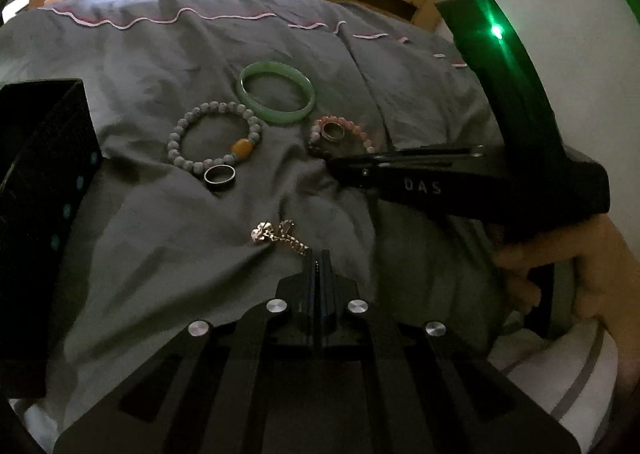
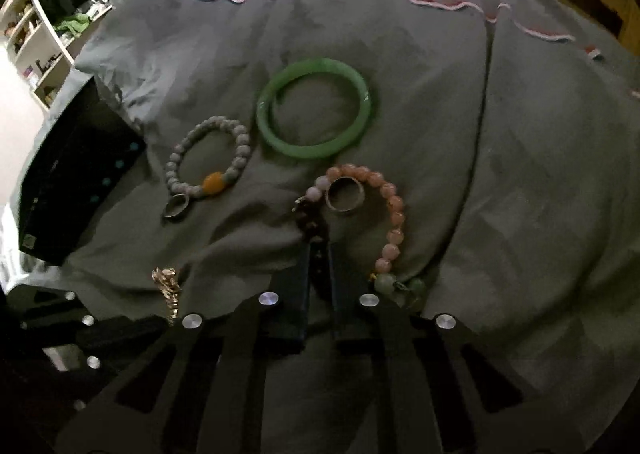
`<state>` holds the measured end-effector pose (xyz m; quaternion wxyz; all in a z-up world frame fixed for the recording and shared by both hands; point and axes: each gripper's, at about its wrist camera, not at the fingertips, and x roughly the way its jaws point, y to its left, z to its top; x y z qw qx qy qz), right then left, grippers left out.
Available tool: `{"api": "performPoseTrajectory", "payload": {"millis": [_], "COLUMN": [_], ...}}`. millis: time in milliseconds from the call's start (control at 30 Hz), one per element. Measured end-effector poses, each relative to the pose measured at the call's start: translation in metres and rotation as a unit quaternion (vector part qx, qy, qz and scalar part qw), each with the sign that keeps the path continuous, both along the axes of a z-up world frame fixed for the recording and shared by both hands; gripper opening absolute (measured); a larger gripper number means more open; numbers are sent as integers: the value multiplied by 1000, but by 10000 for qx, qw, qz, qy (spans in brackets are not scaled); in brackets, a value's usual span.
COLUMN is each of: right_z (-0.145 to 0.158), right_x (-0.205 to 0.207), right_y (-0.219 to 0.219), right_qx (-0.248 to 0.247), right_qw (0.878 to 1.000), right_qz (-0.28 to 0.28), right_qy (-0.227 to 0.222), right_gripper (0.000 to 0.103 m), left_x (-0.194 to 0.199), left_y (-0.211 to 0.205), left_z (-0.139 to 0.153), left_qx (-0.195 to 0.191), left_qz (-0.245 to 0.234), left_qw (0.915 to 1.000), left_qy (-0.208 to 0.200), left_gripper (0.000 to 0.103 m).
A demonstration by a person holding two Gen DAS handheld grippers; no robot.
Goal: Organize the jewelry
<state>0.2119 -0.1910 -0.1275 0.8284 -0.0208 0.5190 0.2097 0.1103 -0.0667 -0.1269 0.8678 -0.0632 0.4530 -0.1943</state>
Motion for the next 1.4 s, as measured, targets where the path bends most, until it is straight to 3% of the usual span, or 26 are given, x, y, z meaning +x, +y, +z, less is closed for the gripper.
{"api": "performPoseTrajectory", "payload": {"millis": [200,500,967,1400], "right_z": [27,72,108,127], "right_x": [-8,-19,-40,-52], "right_y": [-13,-39,-37,-21], "right_qx": [609,1518,1637,1555], "right_qw": [9978,9855,9789,9782], "right_qz": [-185,-423,-452,-265], "right_qy": [-189,-625,-1139,-1347], "right_gripper": [9,9,9,9], "left_x": [-2,-9,-17,-26], "left_y": [8,9,20,38], "left_z": [11,22,55,95], "left_qx": [-99,72,-199,43], "left_qz": [143,534,565,928], "left_qw": [9998,9984,9977,9945], "left_qy": [-117,-143,-326,-477], "left_gripper": [1,1,1,1]}}
